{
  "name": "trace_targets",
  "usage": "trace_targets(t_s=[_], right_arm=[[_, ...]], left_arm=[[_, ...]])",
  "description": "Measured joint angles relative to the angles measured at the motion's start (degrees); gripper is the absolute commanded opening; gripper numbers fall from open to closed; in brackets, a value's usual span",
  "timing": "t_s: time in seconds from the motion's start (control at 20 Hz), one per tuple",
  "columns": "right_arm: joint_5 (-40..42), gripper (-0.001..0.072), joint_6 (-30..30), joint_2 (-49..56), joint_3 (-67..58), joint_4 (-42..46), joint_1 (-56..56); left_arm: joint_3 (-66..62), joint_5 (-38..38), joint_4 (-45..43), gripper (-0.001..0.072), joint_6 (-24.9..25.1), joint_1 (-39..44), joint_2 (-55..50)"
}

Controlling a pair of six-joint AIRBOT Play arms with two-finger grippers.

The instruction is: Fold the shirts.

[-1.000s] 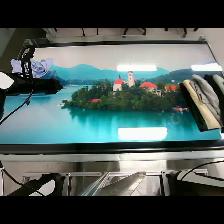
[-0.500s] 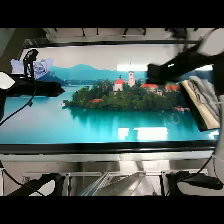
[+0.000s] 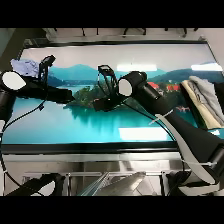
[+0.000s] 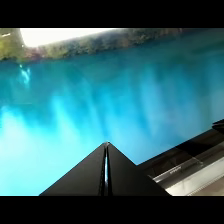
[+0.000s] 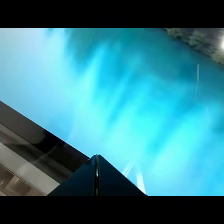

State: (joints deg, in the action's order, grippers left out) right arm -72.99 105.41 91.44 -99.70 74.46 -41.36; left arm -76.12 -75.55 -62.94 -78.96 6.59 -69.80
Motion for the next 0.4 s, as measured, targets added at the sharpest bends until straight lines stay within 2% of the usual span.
trace_targets(t_s=[0.4], right_arm=[[0.7,0.002,-0.79,0.83,0.22,-0.04,-1.18]], left_arm=[[0.0,-2.56,-0.07,0.0016,-0.07,-1.7,0.0]])
